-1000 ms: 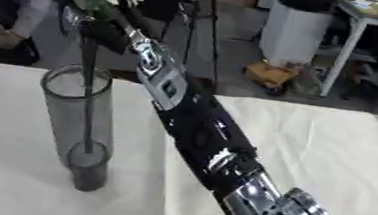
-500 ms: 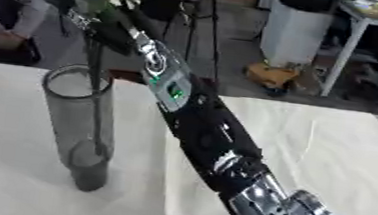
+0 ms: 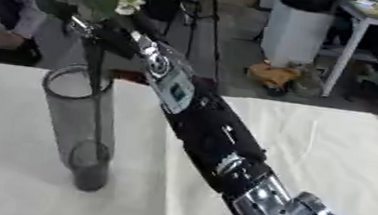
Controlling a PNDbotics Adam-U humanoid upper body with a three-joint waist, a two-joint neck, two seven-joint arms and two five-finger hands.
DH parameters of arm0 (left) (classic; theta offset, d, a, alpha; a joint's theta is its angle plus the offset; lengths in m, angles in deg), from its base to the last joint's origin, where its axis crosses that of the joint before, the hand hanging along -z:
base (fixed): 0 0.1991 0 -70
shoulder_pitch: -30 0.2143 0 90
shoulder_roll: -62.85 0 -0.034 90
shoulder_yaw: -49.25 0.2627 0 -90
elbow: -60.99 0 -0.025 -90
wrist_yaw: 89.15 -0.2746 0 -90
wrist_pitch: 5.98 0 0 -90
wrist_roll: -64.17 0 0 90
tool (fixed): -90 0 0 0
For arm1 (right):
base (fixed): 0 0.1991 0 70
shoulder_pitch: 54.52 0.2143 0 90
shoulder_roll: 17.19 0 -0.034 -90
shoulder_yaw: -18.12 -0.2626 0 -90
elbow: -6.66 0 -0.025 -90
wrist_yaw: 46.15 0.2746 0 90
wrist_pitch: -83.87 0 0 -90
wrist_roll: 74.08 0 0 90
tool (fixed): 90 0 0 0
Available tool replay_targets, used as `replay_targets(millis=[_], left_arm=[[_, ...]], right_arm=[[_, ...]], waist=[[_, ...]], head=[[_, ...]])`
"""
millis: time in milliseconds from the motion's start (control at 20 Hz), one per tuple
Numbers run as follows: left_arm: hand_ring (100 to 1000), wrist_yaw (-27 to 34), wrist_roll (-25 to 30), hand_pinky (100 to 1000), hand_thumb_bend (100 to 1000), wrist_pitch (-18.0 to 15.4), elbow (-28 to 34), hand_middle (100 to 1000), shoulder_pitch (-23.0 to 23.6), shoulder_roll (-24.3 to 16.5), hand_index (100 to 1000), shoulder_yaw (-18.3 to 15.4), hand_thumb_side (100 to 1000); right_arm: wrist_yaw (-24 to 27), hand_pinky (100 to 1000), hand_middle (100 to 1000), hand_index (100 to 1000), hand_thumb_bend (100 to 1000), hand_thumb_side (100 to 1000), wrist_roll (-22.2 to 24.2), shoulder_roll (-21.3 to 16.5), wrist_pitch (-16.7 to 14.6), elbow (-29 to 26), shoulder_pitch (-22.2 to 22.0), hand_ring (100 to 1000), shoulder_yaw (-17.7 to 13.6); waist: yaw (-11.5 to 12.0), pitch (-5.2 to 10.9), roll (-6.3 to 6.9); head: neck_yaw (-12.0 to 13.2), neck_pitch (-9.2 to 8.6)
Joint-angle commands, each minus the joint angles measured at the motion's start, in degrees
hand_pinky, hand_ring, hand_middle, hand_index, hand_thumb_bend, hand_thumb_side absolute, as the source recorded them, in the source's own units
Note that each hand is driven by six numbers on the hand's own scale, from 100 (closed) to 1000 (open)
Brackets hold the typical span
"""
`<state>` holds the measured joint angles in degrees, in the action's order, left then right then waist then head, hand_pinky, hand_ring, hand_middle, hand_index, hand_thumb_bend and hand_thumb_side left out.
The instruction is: Arrange flowers into the vase.
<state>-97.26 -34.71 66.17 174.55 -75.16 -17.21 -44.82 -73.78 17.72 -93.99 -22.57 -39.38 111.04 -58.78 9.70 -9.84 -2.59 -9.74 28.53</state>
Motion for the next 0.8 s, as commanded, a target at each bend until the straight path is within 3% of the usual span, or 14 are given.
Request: replay_targets(millis=[50,800], left_arm=[[602,0.19,0.11,535,100,0.11,1.03,868,-0.47,-0.39,907,0.17,1000],[602,0.24,0.06,533,100,0.19,1.03,869,-0.54,-0.32,908,0.19,1000]], right_arm=[[-1.1,658,328,625,521,1000,0.22,-0.48,-0.33,-0.44,0.98,869,-0.42],[-3.12,729,411,720,532,1000,4.2,-1.51,-1.23,0.06,-0.24,936,-0.85]], waist=[[-0.09,0.88,0.5],[-0.26,0.81,0.86]], head=[[0.14,-0.67],[0.4,-1.09]])
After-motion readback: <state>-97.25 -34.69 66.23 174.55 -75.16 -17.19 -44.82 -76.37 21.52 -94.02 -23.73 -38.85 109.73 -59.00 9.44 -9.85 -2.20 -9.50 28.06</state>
